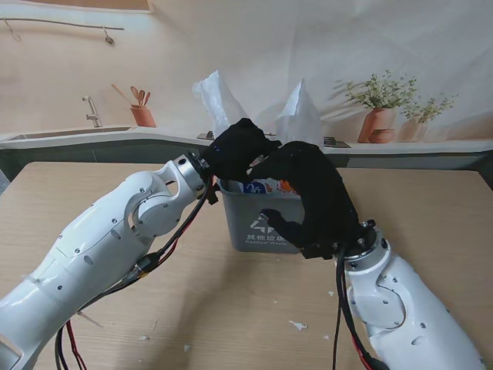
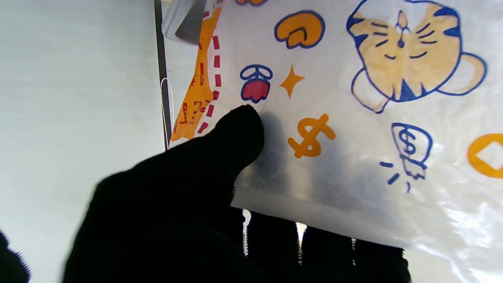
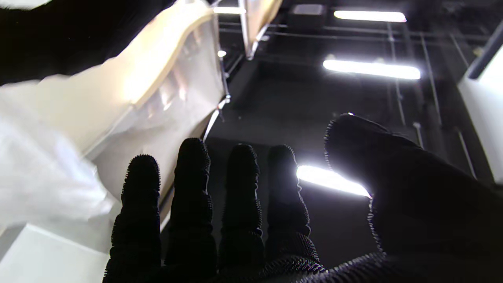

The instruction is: Fit the garbage bag over the bin

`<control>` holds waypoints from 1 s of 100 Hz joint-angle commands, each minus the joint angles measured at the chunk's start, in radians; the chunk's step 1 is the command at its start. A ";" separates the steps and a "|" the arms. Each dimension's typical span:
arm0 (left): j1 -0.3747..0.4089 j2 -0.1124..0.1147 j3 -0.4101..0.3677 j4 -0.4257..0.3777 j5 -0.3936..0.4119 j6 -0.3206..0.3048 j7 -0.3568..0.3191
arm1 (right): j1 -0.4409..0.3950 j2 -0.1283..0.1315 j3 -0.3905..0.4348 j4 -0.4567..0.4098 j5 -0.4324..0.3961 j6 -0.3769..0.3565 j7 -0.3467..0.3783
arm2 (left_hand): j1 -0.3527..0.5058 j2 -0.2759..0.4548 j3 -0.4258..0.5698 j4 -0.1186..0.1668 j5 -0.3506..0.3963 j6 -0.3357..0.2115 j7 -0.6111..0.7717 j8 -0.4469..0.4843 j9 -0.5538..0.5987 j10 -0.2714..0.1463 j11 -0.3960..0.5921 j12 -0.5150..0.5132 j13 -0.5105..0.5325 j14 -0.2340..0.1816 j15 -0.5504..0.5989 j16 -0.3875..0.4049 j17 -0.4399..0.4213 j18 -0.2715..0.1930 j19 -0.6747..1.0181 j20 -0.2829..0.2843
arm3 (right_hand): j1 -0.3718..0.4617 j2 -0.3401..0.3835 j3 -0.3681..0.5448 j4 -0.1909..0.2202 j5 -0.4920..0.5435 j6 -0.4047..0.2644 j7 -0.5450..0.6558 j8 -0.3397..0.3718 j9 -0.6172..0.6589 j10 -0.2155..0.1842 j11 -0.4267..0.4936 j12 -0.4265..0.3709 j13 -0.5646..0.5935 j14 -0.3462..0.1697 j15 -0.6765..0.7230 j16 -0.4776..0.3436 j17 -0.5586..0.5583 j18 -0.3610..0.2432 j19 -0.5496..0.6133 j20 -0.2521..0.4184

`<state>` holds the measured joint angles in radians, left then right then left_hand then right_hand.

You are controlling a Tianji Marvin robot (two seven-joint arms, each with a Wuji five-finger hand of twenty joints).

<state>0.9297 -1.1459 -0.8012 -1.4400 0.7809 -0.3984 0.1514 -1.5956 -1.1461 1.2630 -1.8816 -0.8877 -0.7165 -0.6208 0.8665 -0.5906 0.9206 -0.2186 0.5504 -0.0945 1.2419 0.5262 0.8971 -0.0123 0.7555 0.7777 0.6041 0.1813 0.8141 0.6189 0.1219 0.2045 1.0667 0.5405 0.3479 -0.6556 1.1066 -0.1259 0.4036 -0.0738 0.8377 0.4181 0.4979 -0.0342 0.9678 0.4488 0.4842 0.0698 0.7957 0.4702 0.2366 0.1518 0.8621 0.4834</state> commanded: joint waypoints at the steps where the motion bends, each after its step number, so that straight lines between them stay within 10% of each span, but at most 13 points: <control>1: -0.004 -0.006 0.002 -0.002 -0.003 0.001 -0.015 | 0.013 -0.025 -0.011 0.011 -0.011 0.003 0.046 | -0.008 -0.015 0.043 -0.035 0.014 -0.003 0.003 -0.002 0.016 -0.011 -0.006 0.019 0.003 -0.006 -0.012 0.013 0.002 0.006 -0.019 -0.006 | 0.035 -0.046 0.061 -0.012 0.004 -0.033 -0.005 -0.010 0.007 -0.027 -0.023 0.004 0.016 -0.017 0.003 0.011 -0.036 -0.031 0.149 -0.094; 72: 0.027 -0.001 -0.021 -0.012 0.015 -0.055 0.010 | 0.093 0.036 0.076 0.106 -0.116 0.194 0.205 | -0.016 -0.018 0.045 -0.034 0.024 -0.011 -0.001 -0.007 0.024 -0.015 -0.017 0.024 0.005 -0.011 -0.015 0.011 0.006 0.002 -0.022 -0.007 | 0.014 0.041 -0.054 -0.002 -0.127 0.088 -0.025 -0.041 -0.148 0.046 -0.043 -0.007 -0.110 0.000 -0.079 -0.024 -0.175 -0.033 0.134 -0.176; 100: 0.037 0.000 -0.032 -0.016 0.023 -0.060 0.022 | 0.073 0.061 0.111 0.089 -0.209 0.239 0.249 | -0.019 -0.019 0.046 -0.034 0.024 -0.013 -0.001 -0.011 0.027 -0.014 -0.021 0.025 0.007 -0.011 -0.015 0.011 0.006 0.002 -0.022 -0.008 | 0.022 0.004 -0.033 -0.001 -0.011 0.055 0.004 -0.015 -0.030 0.043 0.017 0.011 -0.069 0.057 -0.007 0.005 -0.187 0.001 0.157 -0.161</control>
<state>0.9656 -1.1456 -0.8263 -1.4441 0.8006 -0.4533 0.1819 -1.5157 -1.0898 1.3749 -1.7990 -1.1051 -0.4870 -0.3947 0.8657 -0.5906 0.9206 -0.2186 0.5762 -0.0937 1.2268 0.5131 0.9049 -0.0123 0.7400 0.7816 0.6044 0.1805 0.8098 0.6189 0.1259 0.2045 1.0665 0.5398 0.3676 -0.6404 1.0537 -0.1259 0.3083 -0.0341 0.7809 0.3685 0.4444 -0.0055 0.9417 0.4406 0.3976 0.1036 0.7653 0.4566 0.0759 0.1271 1.0138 0.3280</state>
